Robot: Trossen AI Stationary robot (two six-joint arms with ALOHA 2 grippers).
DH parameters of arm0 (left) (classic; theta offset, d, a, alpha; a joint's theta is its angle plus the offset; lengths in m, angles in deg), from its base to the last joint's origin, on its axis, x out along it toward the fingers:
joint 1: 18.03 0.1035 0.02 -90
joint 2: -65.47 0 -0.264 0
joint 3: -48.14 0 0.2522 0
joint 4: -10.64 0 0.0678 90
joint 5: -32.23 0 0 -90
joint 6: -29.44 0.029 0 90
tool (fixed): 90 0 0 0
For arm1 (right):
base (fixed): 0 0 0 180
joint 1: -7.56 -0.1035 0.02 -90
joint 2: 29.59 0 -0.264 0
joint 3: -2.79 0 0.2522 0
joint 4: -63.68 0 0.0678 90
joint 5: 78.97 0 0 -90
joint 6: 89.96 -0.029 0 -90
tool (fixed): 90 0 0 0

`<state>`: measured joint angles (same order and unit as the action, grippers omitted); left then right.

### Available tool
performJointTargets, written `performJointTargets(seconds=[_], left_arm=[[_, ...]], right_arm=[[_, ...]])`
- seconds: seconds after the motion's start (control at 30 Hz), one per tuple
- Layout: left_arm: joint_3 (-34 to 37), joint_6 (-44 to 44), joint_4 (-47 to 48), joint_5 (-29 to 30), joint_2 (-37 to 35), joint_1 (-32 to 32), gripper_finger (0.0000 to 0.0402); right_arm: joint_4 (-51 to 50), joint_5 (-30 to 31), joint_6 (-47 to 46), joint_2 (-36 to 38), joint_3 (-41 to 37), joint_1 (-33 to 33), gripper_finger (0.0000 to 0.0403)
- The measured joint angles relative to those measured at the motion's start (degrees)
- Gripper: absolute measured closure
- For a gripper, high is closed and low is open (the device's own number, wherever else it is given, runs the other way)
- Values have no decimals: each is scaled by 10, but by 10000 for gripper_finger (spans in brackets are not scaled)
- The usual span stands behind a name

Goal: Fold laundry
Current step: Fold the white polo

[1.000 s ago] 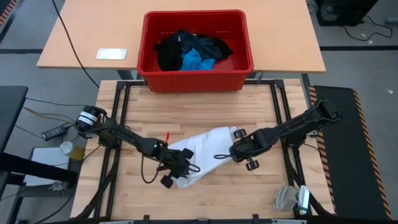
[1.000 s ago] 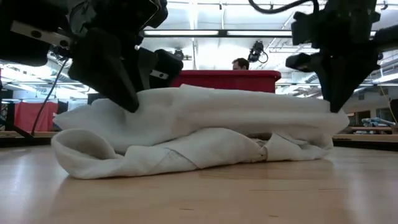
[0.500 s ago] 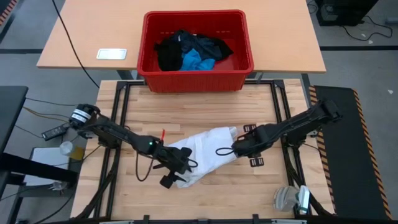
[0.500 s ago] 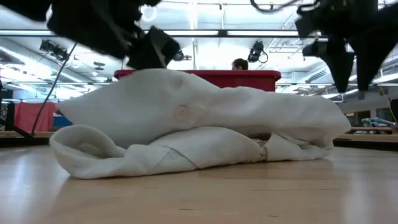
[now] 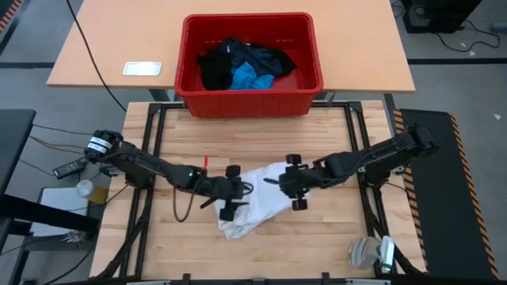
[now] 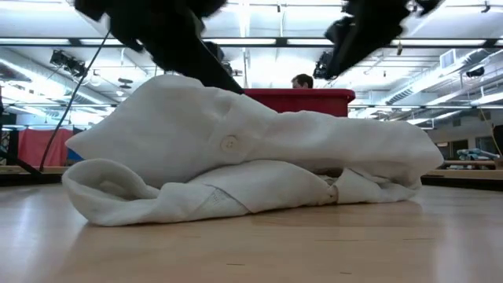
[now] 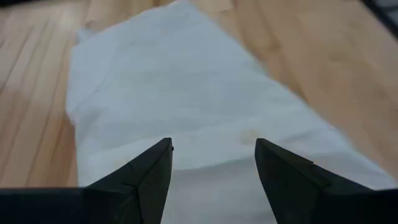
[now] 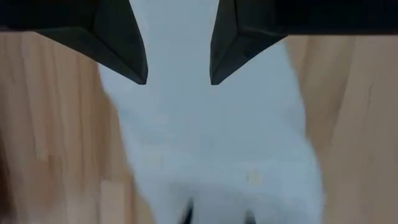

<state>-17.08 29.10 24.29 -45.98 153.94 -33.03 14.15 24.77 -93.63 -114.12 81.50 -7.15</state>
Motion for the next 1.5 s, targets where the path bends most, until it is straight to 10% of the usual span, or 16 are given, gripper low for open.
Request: performJointTargets(seconds=[0.67,1.5], left_arm=[[13,-25,85,-25,43,-43,169],[23,-40,69,-25,-23,-84,169]], right_arm=[[402,-36,22,-8,-268,57,225],[315,-30,-34,49,-265,77,237]])
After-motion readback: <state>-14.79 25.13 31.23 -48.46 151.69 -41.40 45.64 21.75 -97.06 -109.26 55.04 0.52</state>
